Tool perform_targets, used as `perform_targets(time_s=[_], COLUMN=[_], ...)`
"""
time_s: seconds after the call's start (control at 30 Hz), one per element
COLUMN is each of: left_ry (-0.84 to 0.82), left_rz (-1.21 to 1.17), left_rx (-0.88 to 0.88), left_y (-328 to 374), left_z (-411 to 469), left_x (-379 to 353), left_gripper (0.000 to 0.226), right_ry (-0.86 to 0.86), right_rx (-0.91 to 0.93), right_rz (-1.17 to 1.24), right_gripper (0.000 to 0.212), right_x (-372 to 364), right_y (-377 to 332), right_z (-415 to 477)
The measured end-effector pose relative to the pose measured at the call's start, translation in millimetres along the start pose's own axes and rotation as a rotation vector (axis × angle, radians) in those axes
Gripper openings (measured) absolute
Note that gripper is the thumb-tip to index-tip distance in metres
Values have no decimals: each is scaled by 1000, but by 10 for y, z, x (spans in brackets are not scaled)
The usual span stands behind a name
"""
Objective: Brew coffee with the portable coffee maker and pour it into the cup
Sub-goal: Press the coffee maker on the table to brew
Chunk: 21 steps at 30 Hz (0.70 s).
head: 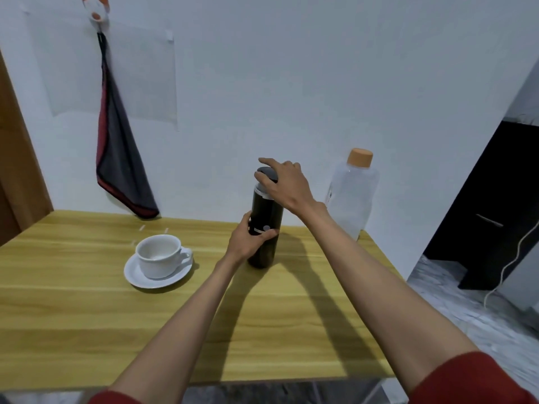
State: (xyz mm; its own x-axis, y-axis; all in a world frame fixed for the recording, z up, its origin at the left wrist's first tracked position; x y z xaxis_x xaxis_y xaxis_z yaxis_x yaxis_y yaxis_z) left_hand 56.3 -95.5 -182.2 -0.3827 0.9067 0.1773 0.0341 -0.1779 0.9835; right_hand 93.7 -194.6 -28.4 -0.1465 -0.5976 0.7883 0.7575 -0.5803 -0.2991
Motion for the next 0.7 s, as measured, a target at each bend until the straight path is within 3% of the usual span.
perform_targets(time_s=[0.17, 0.3, 0.43, 0.7], left_ry=[1, -1, -4, -1], left_rz=[6, -9, -10, -50], left_rx=[-9, -13, -20, -29], left_y=[-5, -12, -16, -15], left_z=[-7, -2, 10, 6], left_x=[-3, -7, -4, -8], left_gripper=[76, 65, 62, 63], right_ry=[-17, -58, 8, 45], right_rx=[-5, -15, 13, 61], right_rz=[-23, 37, 22, -27], right_gripper=[44, 60, 73, 62], right_x=[-48, -147, -186, -201], right_y=[50, 121, 116, 111], right_z=[-40, -120, -176, -121])
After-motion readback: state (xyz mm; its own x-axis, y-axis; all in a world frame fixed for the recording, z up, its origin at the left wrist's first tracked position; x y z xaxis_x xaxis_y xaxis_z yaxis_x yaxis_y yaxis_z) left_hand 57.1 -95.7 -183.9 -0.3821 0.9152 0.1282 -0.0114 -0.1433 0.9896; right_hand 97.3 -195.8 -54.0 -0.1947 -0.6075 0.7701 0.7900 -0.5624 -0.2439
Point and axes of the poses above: each hand's wrist, its own z-axis towards the middle knuckle, its own x-axis out of the back of the hand, y = z × x, the point moved 6 cm from there along z, towards the middle knuckle, and after that the axes turned 9 degrees about x, right-handed, at the moved point
